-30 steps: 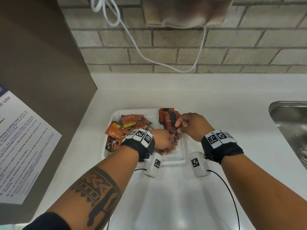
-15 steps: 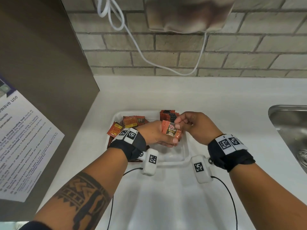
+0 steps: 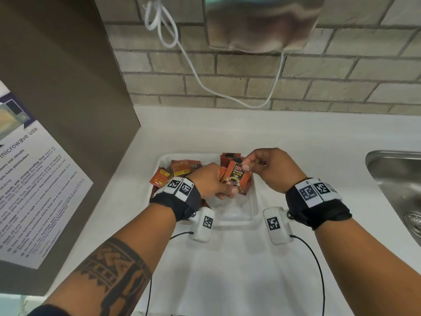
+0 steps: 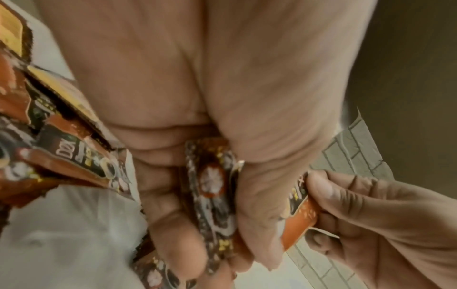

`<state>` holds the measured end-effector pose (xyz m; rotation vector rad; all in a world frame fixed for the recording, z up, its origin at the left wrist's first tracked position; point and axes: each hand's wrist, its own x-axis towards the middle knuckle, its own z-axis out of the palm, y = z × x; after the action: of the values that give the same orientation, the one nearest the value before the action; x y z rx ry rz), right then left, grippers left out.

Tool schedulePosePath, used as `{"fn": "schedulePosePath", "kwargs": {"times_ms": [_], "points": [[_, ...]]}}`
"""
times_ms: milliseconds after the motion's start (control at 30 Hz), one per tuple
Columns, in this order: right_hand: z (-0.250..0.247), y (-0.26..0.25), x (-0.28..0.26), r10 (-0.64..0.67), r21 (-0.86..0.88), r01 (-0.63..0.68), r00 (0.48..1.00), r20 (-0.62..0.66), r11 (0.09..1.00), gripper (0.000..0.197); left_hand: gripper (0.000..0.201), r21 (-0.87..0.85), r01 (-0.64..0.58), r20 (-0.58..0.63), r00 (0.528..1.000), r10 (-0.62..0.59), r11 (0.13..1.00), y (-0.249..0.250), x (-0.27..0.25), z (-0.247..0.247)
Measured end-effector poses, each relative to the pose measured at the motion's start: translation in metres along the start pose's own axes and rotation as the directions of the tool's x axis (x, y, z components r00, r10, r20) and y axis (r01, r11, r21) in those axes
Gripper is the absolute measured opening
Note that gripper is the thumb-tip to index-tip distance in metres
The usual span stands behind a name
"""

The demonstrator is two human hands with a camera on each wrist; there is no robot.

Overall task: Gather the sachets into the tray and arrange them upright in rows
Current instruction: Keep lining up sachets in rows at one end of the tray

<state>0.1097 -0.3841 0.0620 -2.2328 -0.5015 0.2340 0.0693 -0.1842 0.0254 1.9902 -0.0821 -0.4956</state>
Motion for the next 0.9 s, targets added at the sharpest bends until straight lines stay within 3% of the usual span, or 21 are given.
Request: {"fn": "schedulePosePath", "kwargs": {"times_ms": [100,300,433,567,700,900], "points": [[-0.004,0.003,-0.002,0.005,-0.040,-0.007,0.999,-0.044,0.999,0.009,0.010,0.155,0.050,-0.025,0.999,-0.047,0.987,-0.005,-0.002,-0.009],[0.003,0.018,-0.004,0.041,-0.165,-0.048,0.998,-0.047,0.985,0.007,0.029,0.414,0.180,-0.104,0.983,-0.150,0.892,0.002,-0.007,-0.021],[0.018,0.025,-0.001,0.067,-0.204,-0.070,0.998,-0.020,0.976,0.007,0.031,0.567,0.186,0.006,0.973,-0.229,0.803,0.010,-0.004,-0.013],[0.026,0.026,0.003,0.075,-0.229,-0.077,0.997,-0.016,0.970,0.009,0.030,0.612,0.158,0.117,0.951,-0.286,0.775,0.014,0.005,0.009],[0.030,0.028,0.008,0.074,-0.249,-0.069,0.997,0.009,0.966,0.012,0.038,0.647,0.199,0.105,0.933,-0.344,0.736,0.012,0.021,0.026],[0.034,0.035,0.013,0.126,-0.261,-0.110,0.991,0.047,0.959,0.012,0.032,0.674,0.213,0.101,0.922,-0.373,0.708,0.012,0.033,0.033]]}}
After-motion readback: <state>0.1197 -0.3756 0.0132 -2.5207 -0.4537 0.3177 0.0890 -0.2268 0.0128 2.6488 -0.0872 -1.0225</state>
